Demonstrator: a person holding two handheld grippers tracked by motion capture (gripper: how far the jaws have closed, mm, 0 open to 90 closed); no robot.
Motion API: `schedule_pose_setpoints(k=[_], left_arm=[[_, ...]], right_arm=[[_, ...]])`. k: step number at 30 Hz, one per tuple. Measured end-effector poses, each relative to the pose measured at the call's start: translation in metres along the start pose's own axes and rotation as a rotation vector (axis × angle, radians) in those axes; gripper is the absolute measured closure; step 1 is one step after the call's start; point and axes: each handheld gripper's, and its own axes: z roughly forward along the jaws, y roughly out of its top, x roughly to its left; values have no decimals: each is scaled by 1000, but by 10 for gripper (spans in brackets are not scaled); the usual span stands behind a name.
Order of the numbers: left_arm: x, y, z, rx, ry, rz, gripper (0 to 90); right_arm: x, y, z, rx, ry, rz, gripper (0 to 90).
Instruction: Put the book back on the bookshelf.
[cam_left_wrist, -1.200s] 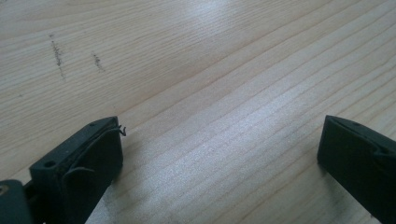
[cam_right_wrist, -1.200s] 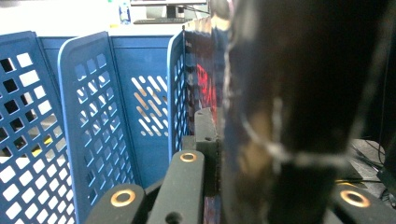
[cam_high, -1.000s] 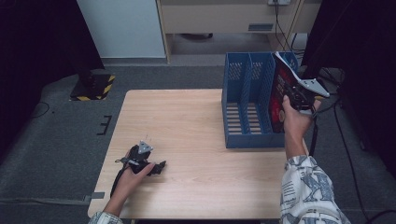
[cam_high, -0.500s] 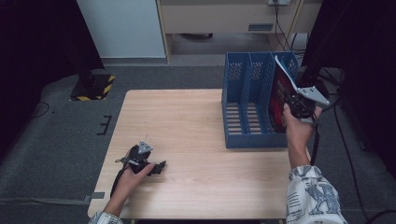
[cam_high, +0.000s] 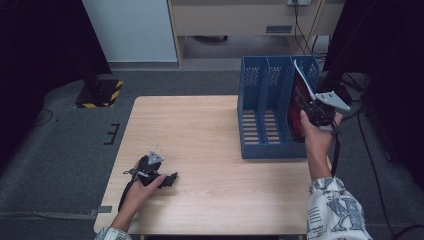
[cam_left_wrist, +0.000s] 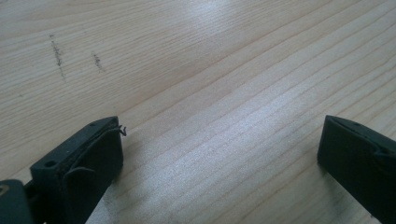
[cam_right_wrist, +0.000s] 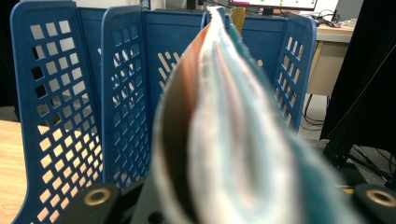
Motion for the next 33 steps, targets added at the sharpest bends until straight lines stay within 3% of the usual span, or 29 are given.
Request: schedule_pose_setpoints(k=[7,13,19,33], left_arm=[[0,0,0,0,1,0,0],[-1,0,0,0,0,1,0],[-1,0,0,0,0,1,0],[-1,0,0,0,-3,2,0]], right_arm=[[-1,4,5,26,15,-16,766],[-5,6,6,34,9,-2,867],[-9,9,6,24,-23,29,870],[-3,14,12,25,-48,24,871]])
